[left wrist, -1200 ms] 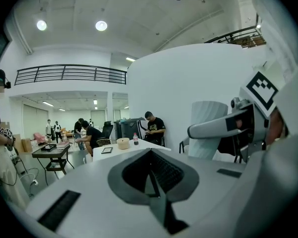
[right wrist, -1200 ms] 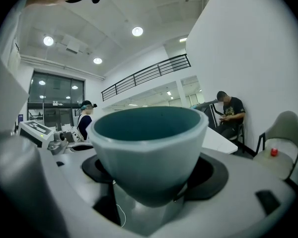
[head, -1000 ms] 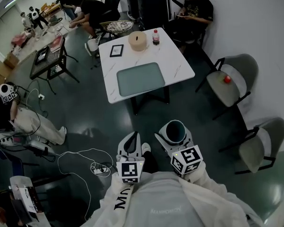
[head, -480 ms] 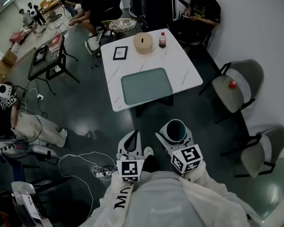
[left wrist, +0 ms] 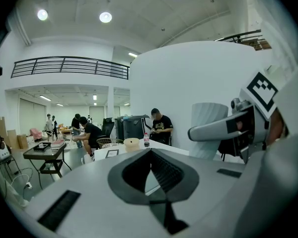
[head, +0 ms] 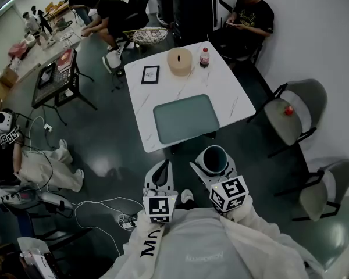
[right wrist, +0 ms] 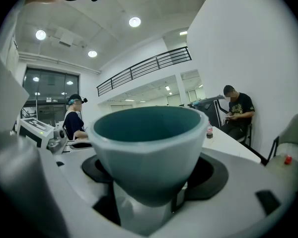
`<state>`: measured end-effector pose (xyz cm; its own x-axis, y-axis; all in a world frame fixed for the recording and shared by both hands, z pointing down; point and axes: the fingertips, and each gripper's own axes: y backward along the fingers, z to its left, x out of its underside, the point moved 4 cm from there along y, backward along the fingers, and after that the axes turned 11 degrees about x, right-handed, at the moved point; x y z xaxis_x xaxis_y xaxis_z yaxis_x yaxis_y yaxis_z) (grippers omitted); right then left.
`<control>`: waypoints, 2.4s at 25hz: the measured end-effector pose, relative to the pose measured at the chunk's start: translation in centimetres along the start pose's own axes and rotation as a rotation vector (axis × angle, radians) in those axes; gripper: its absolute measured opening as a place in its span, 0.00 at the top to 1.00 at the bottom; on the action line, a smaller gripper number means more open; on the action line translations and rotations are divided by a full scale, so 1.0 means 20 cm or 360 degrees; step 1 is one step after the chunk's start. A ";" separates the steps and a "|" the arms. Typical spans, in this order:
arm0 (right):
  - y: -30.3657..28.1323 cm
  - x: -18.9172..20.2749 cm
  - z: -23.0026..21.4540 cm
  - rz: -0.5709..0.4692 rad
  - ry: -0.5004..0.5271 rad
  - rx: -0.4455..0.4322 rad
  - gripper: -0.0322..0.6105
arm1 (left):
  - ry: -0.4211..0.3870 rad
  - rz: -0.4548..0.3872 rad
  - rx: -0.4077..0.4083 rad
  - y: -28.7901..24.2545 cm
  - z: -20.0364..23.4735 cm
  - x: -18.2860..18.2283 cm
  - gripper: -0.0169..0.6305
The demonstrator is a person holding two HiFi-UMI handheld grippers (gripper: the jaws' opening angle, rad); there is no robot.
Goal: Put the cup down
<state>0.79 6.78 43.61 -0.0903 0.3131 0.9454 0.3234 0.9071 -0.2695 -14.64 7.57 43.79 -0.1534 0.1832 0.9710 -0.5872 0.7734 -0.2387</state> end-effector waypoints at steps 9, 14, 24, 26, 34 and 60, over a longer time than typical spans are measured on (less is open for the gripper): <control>-0.12 -0.07 -0.02 -0.0012 0.0018 0.0064 0.36 | -0.0008 -0.0032 0.0034 -0.10 0.13 -0.04 0.96; -0.17 -0.12 -0.03 -0.0021 0.0024 0.0067 0.36 | 0.0011 -0.0039 0.0035 -0.14 0.18 -0.05 0.96; -0.33 -0.14 -0.09 0.0005 0.0019 0.0034 0.36 | 0.0009 -0.0004 0.0006 -0.25 0.26 -0.05 0.96; -0.38 -0.15 -0.11 0.0009 0.0013 0.0022 0.36 | 0.0009 0.0001 -0.0003 -0.29 0.28 -0.06 0.96; -0.58 -0.21 -0.18 0.0036 -0.0009 -0.0024 0.36 | 0.0005 0.0056 -0.0008 -0.47 0.36 -0.07 0.96; -1.38 -0.20 -0.45 0.0117 0.0174 -0.0063 0.36 | 0.0098 0.0123 -0.0139 -1.03 0.80 -0.05 0.96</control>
<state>0.66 -22.04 48.84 0.0372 0.3438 0.9383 0.3624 0.8704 -0.3333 -15.19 -18.30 47.59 -0.1448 0.2791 0.9493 -0.5035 0.8051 -0.3135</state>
